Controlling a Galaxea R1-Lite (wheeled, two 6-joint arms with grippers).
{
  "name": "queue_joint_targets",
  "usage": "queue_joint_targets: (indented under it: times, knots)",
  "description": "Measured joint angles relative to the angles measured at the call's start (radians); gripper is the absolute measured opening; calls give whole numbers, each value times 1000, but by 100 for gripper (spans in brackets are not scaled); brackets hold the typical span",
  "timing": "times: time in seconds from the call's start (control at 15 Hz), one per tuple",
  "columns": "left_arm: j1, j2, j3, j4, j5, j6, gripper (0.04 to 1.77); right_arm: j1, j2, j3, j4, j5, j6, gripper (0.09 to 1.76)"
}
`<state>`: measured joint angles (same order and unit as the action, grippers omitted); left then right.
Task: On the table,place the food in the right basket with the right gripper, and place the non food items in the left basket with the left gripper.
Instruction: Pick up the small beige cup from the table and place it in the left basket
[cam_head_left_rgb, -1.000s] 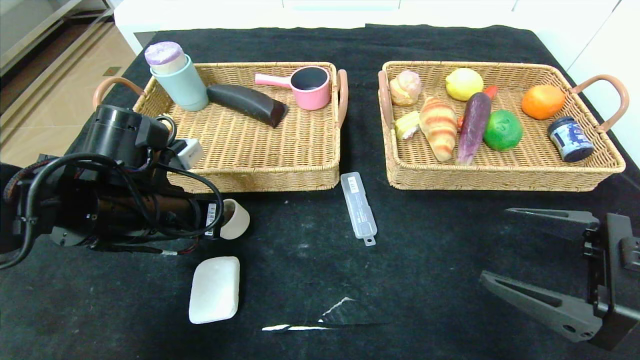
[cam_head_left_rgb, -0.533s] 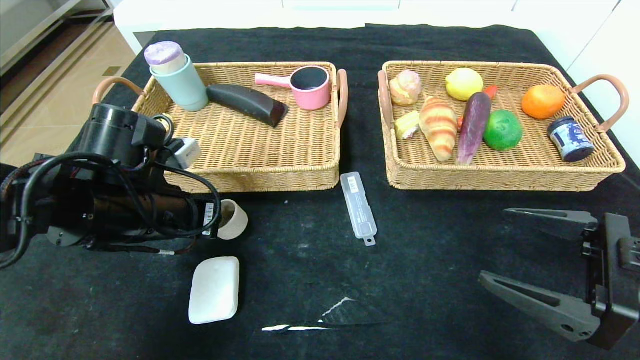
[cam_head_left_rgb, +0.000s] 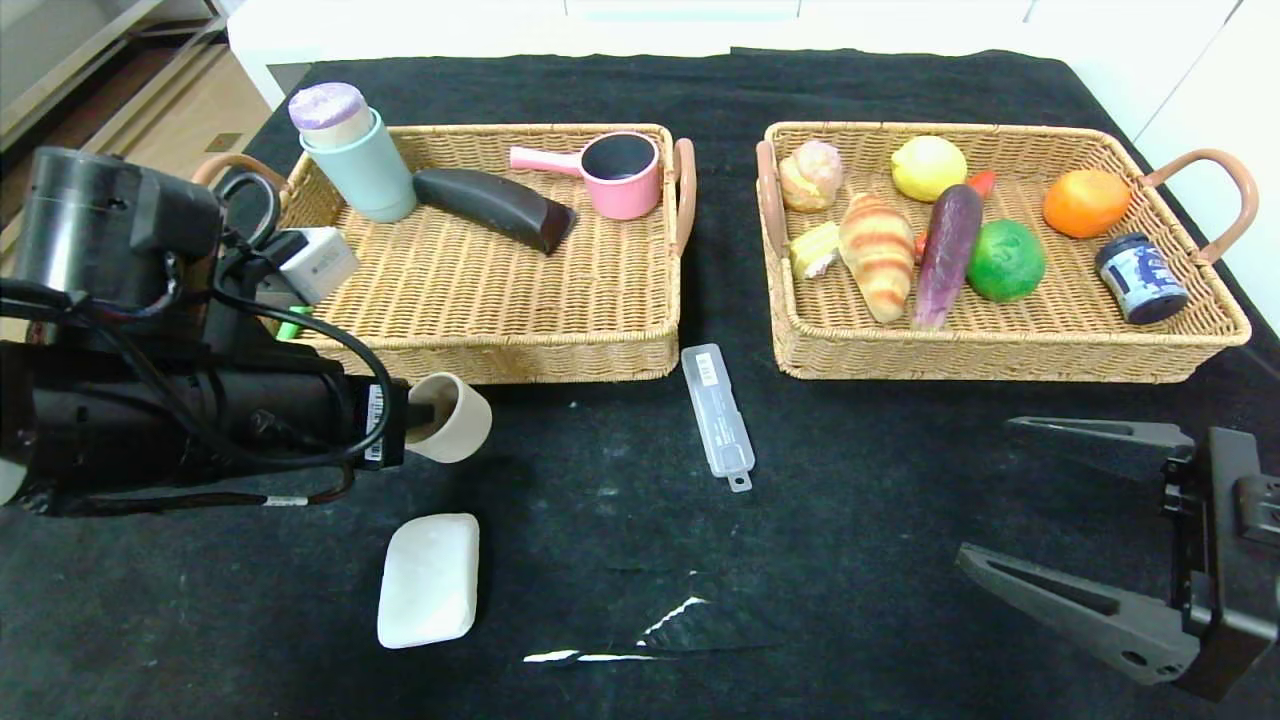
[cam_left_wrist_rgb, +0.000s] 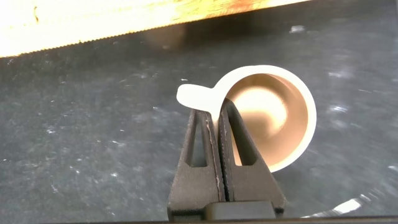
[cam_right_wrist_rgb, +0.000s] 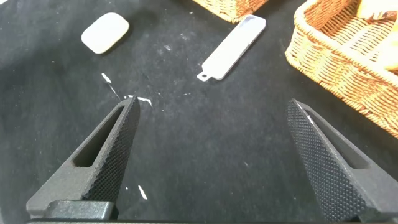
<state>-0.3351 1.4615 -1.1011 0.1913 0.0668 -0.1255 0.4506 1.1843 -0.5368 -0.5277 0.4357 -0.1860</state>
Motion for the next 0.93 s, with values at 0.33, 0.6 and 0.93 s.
queue_joint_targets:
  times: [0.33,0.6,0.93]
  knots:
    - [-19,-47,-6,-155,-28,4,11,2,-10,0,-1,0,0,171]
    - [-19,-6,-62,-198,-30,4,11,1,-13,0,-1,0,0,171]
    - [-16,92,-200,-199,-26,-1,11,0,-13,0,-1,0,0,171]
